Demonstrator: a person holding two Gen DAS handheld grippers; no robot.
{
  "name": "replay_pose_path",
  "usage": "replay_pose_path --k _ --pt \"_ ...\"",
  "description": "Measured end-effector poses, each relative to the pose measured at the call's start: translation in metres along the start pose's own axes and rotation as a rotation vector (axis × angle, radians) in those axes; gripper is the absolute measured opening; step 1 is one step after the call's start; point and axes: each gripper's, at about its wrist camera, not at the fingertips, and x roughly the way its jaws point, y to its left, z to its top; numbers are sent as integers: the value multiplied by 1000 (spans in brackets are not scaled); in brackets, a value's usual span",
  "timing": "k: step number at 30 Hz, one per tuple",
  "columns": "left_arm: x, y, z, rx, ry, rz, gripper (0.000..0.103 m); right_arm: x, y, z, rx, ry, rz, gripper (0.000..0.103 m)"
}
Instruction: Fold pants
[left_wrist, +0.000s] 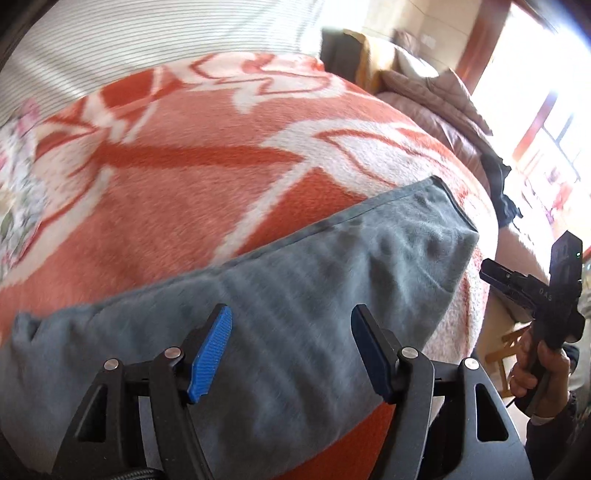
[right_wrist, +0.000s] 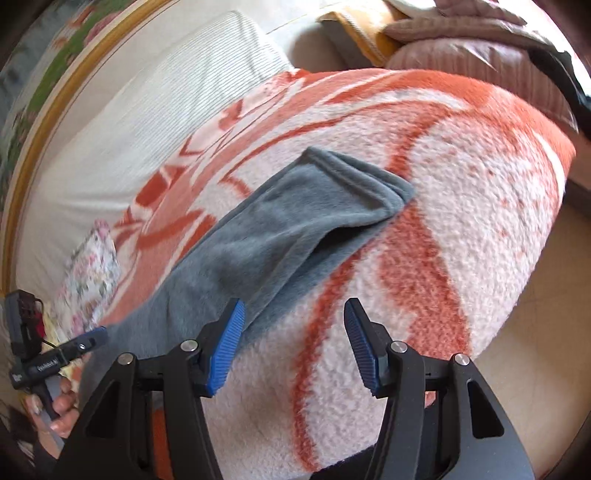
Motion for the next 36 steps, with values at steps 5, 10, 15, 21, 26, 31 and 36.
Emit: replay_pose_path --k 5,10,15,21,26,31,36 --pt "40 -39 42 131 53 -14 68 3 -17 13 91 -21 37 58" --pt "76 -71 76 200 99 -29 68 5 -34 27 146 -37 50 58" --pt "114 -106 107 271 158 -65 68 8 -58 41 242 -52 86 58" --pt "162 -143 132 365 226 -44 68 18 -66 48 264 -59 138 58" --pt "174 -156 136 371 221 -97 60 26 -59 48 217 -70 145 36" --pt "167 -169 130 437 215 -150 19 28 -60 43 204 -66 148 11" --pt "158 -173 127 451 177 -137 8 15 -50 46 170 -88 167 9"
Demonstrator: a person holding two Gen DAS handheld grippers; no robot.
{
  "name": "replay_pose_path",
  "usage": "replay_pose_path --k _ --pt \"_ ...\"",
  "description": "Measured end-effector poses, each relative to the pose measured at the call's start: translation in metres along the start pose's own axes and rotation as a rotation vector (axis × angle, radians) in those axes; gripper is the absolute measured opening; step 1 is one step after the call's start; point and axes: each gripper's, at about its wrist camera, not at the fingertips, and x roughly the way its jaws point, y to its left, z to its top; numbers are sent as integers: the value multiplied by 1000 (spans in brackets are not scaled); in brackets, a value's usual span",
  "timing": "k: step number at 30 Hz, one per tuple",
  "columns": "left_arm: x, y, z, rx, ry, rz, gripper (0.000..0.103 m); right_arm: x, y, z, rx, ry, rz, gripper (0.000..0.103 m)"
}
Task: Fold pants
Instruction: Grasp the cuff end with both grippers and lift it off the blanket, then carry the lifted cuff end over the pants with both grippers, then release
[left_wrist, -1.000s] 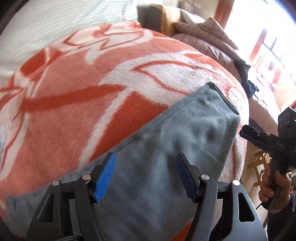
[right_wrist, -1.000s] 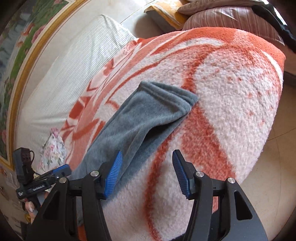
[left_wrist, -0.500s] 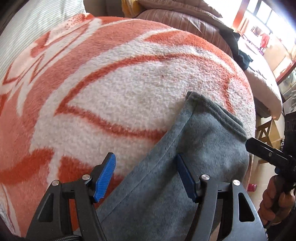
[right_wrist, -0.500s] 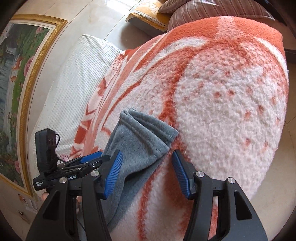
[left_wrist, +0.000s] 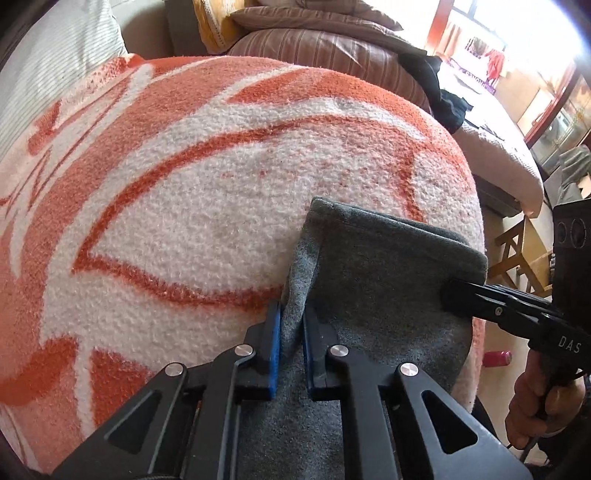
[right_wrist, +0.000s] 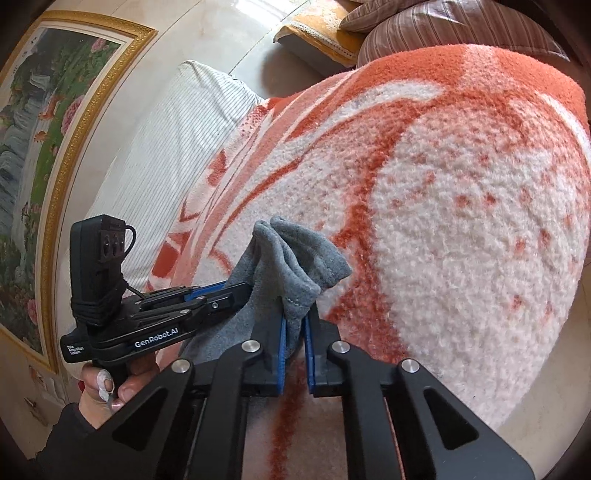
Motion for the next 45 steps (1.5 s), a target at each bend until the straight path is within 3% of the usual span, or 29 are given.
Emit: replay_pose_path --k 5,10,13,20,29,35,45 --pt "-35 11 -10 -67 -80 -56 7 -15 30 2 -65 -22 55 9" --pt "-80 24 -26 -126 -178 -92 7 -25 68 -1 -100 -5 240 9" --pt "-110 36 -43 -180 -247 -124 7 -26 92 -9 -109 27 380 9" --pt "-166 69 -111 -315 -388 -135 5 -8 168 -45 -234 125 513 9" --pt "-199 120 -216 -503 -509 -148 5 28 230 -111 -336 331 591 9" --pt "-184 163 -285 -654 -503 -161 5 77 244 -156 -310 475 589 9" --pt "-148 191 -361 -816 -456 -186 6 138 230 -203 -276 648 514 9"
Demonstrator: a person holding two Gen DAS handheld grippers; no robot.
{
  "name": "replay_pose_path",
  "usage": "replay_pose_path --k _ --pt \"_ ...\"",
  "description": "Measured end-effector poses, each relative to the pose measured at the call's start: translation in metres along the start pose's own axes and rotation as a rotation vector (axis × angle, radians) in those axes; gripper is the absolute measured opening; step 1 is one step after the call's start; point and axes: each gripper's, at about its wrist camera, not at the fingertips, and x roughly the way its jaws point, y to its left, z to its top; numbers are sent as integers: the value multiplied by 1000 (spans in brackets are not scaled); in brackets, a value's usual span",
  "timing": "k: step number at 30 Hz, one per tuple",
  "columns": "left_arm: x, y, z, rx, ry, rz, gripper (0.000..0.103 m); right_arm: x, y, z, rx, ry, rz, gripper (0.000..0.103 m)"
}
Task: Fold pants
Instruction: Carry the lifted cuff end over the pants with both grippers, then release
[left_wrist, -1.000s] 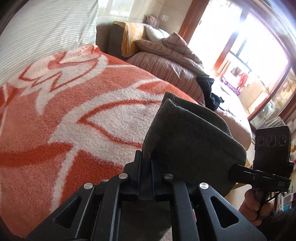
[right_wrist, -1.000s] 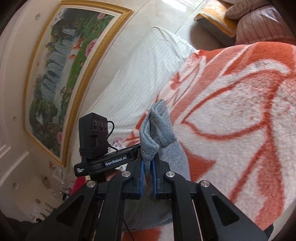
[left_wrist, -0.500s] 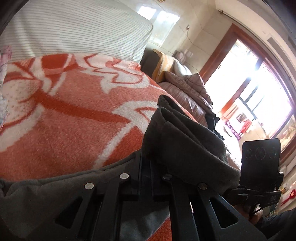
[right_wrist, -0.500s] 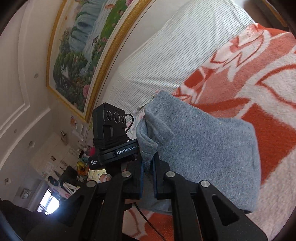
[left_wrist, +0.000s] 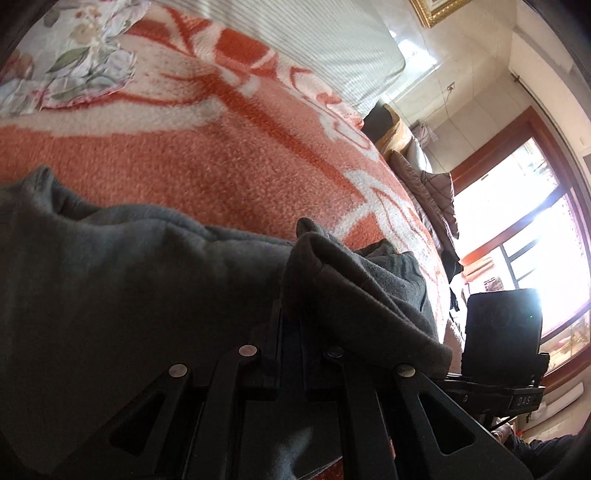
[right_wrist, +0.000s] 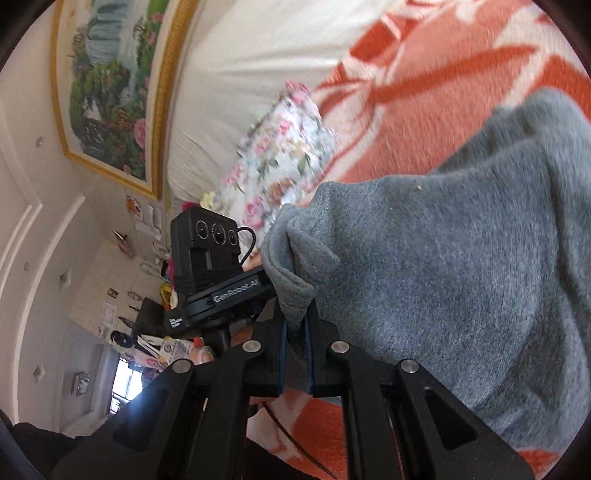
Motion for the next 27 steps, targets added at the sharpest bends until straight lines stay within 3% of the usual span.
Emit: replay_pose_path --k 4,7,10,12,14,15,20,27 --pt "-15 14 -12 -33 -2 46 5 16 -7 -6 5 48 -18 9" --pt "-43 26 -23 -71 -48 79 4 21 -6 -10 -15 80 -56 13" --pt "-75 29 -29 -97 -104 109 4 21 -2 -12 -32 93 -60 22" --pt "-89 22 -29 -90 -128 117 5 19 4 -13 -46 98 -46 37" --pt "-100 9 -27 -70 -148 111 10 13 12 -15 -68 86 -35 49" --pt "-102 3 -26 -61 -153 107 13 8 16 -16 -86 73 -45 49" --pt "-86 -26 -19 -12 -116 115 22 -22 27 -9 -140 -24 -134 49" --pt "-38 -37 -31 0 -1 205 33 -61 25 16 -165 -164 -280 49"
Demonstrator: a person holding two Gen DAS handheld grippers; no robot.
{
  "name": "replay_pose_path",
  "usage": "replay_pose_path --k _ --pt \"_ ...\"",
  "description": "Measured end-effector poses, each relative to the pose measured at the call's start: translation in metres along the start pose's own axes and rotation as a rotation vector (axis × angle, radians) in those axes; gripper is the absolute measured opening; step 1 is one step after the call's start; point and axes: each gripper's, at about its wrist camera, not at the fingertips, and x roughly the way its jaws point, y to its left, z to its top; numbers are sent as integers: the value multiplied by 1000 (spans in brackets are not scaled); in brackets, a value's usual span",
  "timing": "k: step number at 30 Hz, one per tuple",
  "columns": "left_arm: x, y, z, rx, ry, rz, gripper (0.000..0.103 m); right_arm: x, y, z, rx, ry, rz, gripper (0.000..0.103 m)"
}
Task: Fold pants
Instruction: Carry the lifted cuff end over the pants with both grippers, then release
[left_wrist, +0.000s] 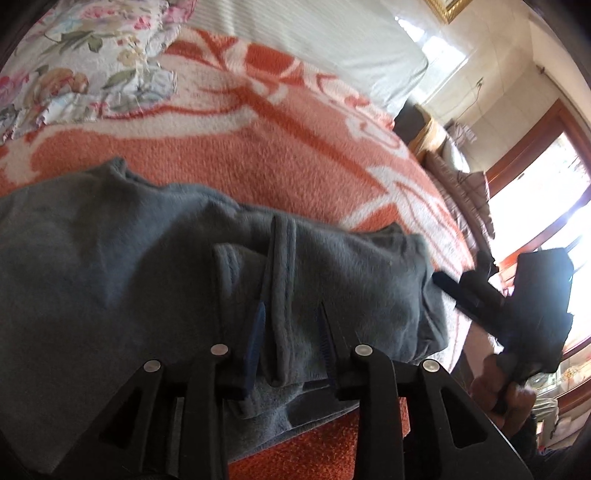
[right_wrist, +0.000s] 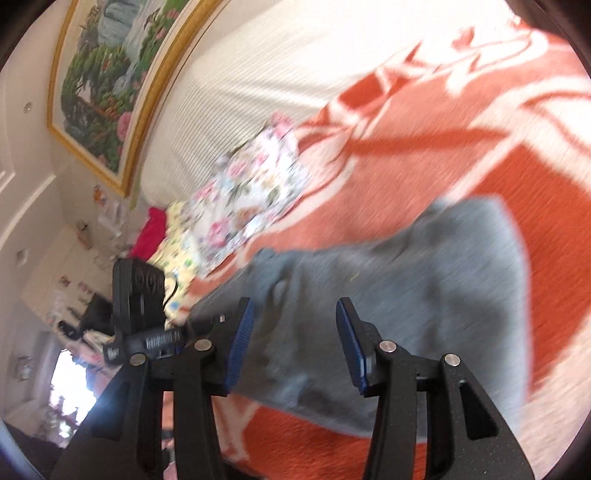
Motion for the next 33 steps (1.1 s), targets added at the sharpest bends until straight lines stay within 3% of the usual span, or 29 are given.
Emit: replay_pose_path --k 2,5,6,7,8,10,14,18,19,24,26,28,33 --pt "8 -4 -5 9 27 19 41 -2 -6 9 -10 -14 -45 49" --pt "22 -9 -14 17 61 50 37 9 -15 16 -21 2 -89 49" --pt "24 -10 -16 14 63 59 32 17 -18 17 -22 20 -100 49" --pt "27 -10 -18 12 64 64 7 25 -20 16 -15 36 -99 49" --pt "27 -9 -20 10 69 58 4 37 -23 13 0 69 -84 46" --pt "24 -9 -22 1 57 58 2 53 -22 7 14 112 -51 41" --pt "1 -4 -28 -18 6 46 2 71 0 -2 -34 155 21 41" --pt "13 13 -41 -61 52 73 2 98 -4 -15 -38 227 -28 38" --pt "19 18 -44 -83 69 63 2 99 -6 -16 -32 221 -23 34" --pt "15 27 -50 -145 54 33 11 90 5 -11 -45 230 -4 34" --pt "6 28 -51 -146 35 55 28 87 14 -8 -58 224 8 35" --pt "-8 29 -56 -146 -2 90 34 87 25 -6 -83 222 13 35" --pt "-50 46 -75 -210 -69 101 34 100 60 -7 -165 246 28 35"
